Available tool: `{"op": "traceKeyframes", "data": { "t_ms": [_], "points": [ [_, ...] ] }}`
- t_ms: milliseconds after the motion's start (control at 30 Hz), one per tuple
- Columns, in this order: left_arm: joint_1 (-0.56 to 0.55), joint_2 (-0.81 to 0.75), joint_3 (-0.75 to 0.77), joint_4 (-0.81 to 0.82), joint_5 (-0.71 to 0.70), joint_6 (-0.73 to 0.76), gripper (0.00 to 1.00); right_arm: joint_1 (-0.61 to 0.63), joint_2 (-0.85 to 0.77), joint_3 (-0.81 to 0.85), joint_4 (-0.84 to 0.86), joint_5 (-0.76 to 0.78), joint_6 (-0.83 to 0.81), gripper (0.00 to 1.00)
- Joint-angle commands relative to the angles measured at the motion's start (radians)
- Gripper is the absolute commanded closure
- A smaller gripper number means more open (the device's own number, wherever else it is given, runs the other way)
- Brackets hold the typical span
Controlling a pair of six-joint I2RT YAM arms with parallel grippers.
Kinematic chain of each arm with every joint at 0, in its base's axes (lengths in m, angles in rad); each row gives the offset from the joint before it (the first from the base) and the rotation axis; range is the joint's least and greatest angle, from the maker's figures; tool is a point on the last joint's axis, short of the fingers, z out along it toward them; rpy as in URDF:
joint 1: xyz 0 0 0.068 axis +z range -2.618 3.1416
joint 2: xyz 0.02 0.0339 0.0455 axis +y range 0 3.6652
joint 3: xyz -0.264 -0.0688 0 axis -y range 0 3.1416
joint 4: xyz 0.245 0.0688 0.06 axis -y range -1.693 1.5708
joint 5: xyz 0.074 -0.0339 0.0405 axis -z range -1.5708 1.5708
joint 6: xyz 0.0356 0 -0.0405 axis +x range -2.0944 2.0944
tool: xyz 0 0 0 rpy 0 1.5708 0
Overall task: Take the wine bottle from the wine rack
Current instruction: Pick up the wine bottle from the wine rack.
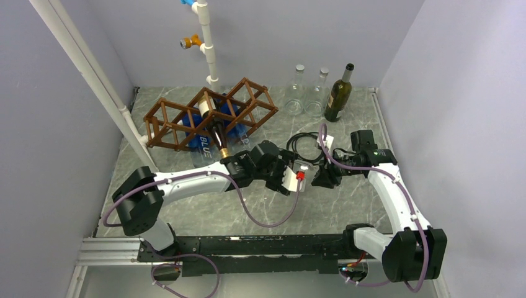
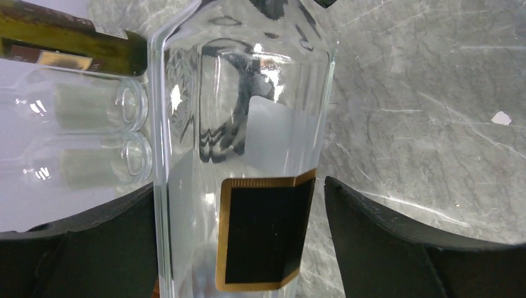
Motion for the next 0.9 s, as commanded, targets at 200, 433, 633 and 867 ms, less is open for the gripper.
{"op": "traceKeyframes", "data": {
  "t_ms": [200,433,633,867],
  "points": [
    [-0.007,0.086,0.138,-0.121,0.042,0.022,0.35,-0.004,0.027,0.042,0.000,-0.185,-0.093,1.00],
    [-0.007,0.089,0.148,-0.147,0.046,0.004,1.00,-0.003,0.075,0.070,-0.052,-0.191,-0.135,1.00],
    [-0.003,0.046,0.100,-0.072,0.077,-0.073,1.00,-0.003,0.074,0.076,-0.061,-0.180,-0.149,0.56],
    [-0.001,0.011,0.030,0.036,0.117,-0.151,1.00,-0.002,0.067,0.098,-0.093,-0.157,-0.169,0.24]
  ]
}}
